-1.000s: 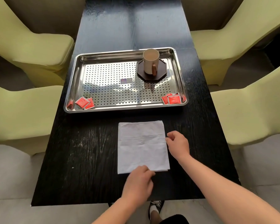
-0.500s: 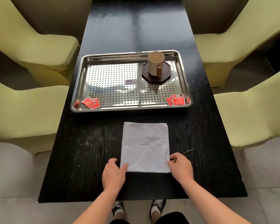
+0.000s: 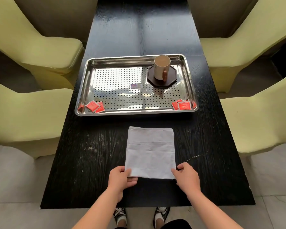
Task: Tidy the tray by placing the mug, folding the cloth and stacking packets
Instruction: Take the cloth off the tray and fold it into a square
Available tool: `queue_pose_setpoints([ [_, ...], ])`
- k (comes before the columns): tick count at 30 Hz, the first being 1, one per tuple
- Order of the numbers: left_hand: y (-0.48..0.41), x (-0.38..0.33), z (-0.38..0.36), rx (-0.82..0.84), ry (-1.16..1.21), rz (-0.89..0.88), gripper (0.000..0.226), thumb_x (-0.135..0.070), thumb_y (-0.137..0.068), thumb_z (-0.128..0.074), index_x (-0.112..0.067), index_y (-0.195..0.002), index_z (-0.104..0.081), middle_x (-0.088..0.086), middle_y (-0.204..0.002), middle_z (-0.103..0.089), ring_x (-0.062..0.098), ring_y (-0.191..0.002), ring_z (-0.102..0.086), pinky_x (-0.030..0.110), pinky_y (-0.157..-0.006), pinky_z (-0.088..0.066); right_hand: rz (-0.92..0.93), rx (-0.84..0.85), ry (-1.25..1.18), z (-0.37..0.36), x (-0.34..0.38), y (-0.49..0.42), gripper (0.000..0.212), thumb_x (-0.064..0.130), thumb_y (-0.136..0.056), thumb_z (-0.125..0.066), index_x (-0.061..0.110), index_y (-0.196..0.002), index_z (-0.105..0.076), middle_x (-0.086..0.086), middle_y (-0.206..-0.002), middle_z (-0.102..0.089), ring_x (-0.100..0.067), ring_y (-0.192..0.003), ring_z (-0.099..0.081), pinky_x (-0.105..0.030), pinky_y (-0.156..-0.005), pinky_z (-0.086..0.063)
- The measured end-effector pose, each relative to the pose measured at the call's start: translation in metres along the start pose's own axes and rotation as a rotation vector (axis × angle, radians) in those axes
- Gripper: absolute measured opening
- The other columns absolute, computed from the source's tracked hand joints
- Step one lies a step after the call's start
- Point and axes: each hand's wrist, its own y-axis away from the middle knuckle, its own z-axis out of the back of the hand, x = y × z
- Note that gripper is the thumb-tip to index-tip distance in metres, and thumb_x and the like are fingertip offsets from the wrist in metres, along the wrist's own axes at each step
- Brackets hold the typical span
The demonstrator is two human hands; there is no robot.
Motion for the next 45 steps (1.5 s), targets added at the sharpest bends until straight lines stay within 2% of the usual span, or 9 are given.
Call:
queue_pose_setpoints([
  [5, 0.002, -0.004, -0.001, 0.041, 0.143, 0.077, 0.017, -0.006, -0.1, -0.052, -0.002, -0.111, -0.064, 0.018, -0.099, -0.075, 0.03, -0.081, -0.076, 0.034, -0.062, -0.061, -0.014, 0.026, -0.006, 0.0, -0.003, 0.005, 0.018, 0.044, -0.089, -0.066, 0.027, -0.087, -0.061, 0.005, -0.079, -0.068, -0.017, -0.076, -0.067, -0.043, -0.076, -0.058],
  [10, 0.002, -0.006, 0.003, 0.073, 0.272, 0.135, 0.019, -0.003, -0.101, -0.05, 0.0, -0.114, -0.063, 0.018, -0.09, -0.077, 0.031, -0.08, -0.076, 0.035, -0.059, -0.06, -0.102, 0.154, -0.142, 0.003, -0.004, 0.007, 0.037, 0.041, -0.091, -0.064, 0.015, -0.067, -0.055, 0.001, -0.061, -0.056, -0.018, -0.053, -0.053, -0.036, -0.056, -0.05],
  [18, 0.008, -0.01, 0.006, 0.068, 0.368, 0.15, 0.022, -0.002, -0.1, -0.049, 0.002, -0.118, -0.061, 0.021, -0.09, -0.076, 0.03, -0.075, -0.076, 0.034, -0.055, -0.06, -0.242, 0.228, -0.679, 0.004, 0.001, 0.015, 0.019, 0.008, -0.088, -0.074, -0.006, -0.095, -0.063, -0.022, -0.1, -0.07, -0.029, -0.083, -0.077, -0.038, -0.071, -0.065],
  [22, 0.012, -0.013, 0.012, 0.014, 0.392, 0.074, 0.019, -0.005, -0.1, -0.051, -0.001, -0.114, -0.064, 0.017, -0.093, -0.077, 0.028, -0.078, -0.076, 0.034, -0.058, -0.06, -0.236, 0.238, -0.805, 0.002, 0.012, 0.016, 0.02, 0.0, -0.086, -0.074, -0.007, -0.1, -0.061, -0.024, -0.102, -0.069, -0.031, -0.079, -0.077, -0.036, -0.068, -0.064],
  [26, 0.022, -0.005, 0.024, -0.055, 0.25, 0.003, 0.024, -0.005, -0.099, -0.053, -0.008, -0.122, -0.06, 0.015, -0.099, -0.076, 0.03, -0.079, -0.076, 0.037, -0.062, -0.061, -0.168, 0.206, -0.676, 0.002, 0.02, 0.021, 0.021, 0.005, -0.084, -0.074, 0.008, -0.1, -0.061, -0.017, -0.092, -0.073, -0.025, -0.069, -0.076, -0.033, -0.061, -0.063],
  [30, 0.038, 0.003, 0.034, -0.048, 0.057, -0.118, 0.044, 0.0, -0.095, -0.055, -0.037, -0.12, -0.056, 0.012, -0.098, -0.074, 0.03, -0.078, -0.076, 0.038, -0.064, -0.062, -0.073, 0.229, -0.633, 0.01, 0.006, 0.034, 0.021, 0.005, -0.087, -0.071, 0.013, -0.102, -0.06, -0.021, -0.084, -0.073, -0.026, -0.061, -0.073, -0.034, -0.057, -0.061],
  [36, 0.055, 0.013, 0.04, 0.076, -0.018, -0.051, 0.035, 0.006, -0.098, -0.04, -0.004, -0.109, -0.071, 0.019, -0.105, -0.072, 0.032, -0.082, -0.076, 0.037, -0.065, -0.062, -0.028, 0.273, -0.617, 0.025, -0.016, 0.05, 0.033, 0.004, -0.095, -0.062, 0.035, -0.108, -0.064, -0.021, -0.085, -0.07, -0.033, -0.063, -0.071, -0.037, -0.058, -0.062],
  [41, 0.054, 0.015, 0.046, 0.142, -0.107, -0.13, 0.047, 0.023, -0.086, -0.04, -0.005, -0.106, -0.072, 0.009, -0.098, -0.078, 0.023, -0.09, -0.075, 0.033, -0.075, -0.062, -0.134, 0.353, -0.745, 0.035, -0.017, 0.043, 0.029, -0.006, -0.096, -0.048, 0.002, -0.101, -0.076, -0.019, -0.095, -0.076, -0.034, -0.081, -0.076, -0.041, -0.069, -0.063],
  [45, 0.043, 0.013, 0.051, 0.107, -0.47, -0.364, 0.041, 0.009, -0.082, -0.069, -0.024, -0.106, -0.071, 0.0, -0.092, -0.074, 0.014, -0.084, -0.07, 0.016, -0.076, -0.053, -0.014, 0.359, -0.676, 0.043, -0.014, 0.038, 0.052, -0.024, -0.083, -0.043, 0.009, -0.108, -0.074, -0.01, -0.1, -0.078, -0.025, -0.093, -0.076, -0.033, -0.076, -0.063],
])
